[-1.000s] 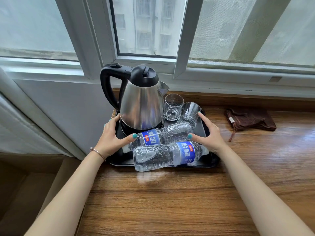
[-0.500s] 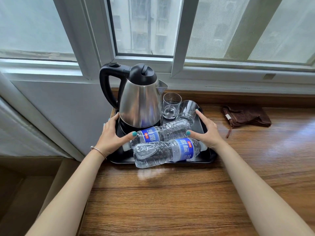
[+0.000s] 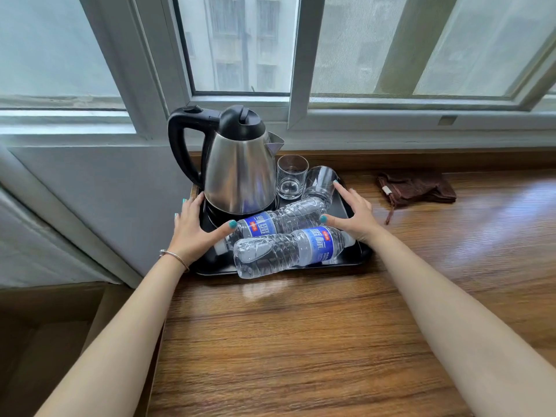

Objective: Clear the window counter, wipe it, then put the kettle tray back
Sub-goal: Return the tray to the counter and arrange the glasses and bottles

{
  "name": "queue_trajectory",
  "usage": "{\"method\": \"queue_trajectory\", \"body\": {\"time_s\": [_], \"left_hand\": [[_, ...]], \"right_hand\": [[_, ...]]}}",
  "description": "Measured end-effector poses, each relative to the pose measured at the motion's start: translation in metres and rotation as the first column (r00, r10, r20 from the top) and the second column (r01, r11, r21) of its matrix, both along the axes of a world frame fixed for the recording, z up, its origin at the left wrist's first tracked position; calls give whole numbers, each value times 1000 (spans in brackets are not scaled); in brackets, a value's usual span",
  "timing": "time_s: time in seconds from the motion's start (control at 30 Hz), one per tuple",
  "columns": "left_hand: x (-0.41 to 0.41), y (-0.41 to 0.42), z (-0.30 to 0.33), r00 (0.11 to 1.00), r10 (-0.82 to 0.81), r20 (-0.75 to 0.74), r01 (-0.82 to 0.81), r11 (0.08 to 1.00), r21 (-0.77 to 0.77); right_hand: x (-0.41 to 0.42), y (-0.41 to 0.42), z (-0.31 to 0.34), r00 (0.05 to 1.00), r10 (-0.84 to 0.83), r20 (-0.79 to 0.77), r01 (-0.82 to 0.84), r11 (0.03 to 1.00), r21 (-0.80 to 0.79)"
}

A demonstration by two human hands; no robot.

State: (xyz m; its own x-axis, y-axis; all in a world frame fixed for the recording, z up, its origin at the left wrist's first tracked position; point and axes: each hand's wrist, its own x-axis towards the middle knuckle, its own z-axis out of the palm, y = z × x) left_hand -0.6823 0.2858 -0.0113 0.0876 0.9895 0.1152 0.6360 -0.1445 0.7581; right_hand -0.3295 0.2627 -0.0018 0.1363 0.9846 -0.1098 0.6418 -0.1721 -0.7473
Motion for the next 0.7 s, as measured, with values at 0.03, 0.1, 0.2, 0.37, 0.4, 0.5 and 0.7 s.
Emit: {"method": "queue_trajectory", "body": {"time_s": [0.03, 0.1, 0.2, 0.37, 0.4, 0.5, 0.7], "left_hand": [[-1, 0, -1, 1000, 4, -18, -4, 1000, 7], [-1, -1, 0, 999, 14, -36, -13, 1000, 21], [-2, -5, 5, 998, 38, -60, -34, 997, 65], [4, -14, 30, 997, 55, -45, -42, 966, 256], [6, -17, 38, 999, 49, -24, -38, 941, 337], [20, -26, 67, 1000, -10, 10, 3, 826, 563], [90, -37, 114, 925, -328, -191, 371, 674, 638]], "right_hand": [[0, -1, 1, 1000, -2, 5, 2, 1000, -6], [0, -2, 2, 1000, -8, 20, 8, 1000, -17], [-1, -3, 8, 998, -7, 70, 10, 999, -48], [-5, -6, 25, 998, 26, 62, -23, 998, -50], [-6, -5, 27, 998, 28, 52, -26, 999, -37], [-5, 0, 32, 998, 40, 41, -42, 999, 29], [-3, 0, 40, 999, -3, 45, -3, 990, 139]]}}
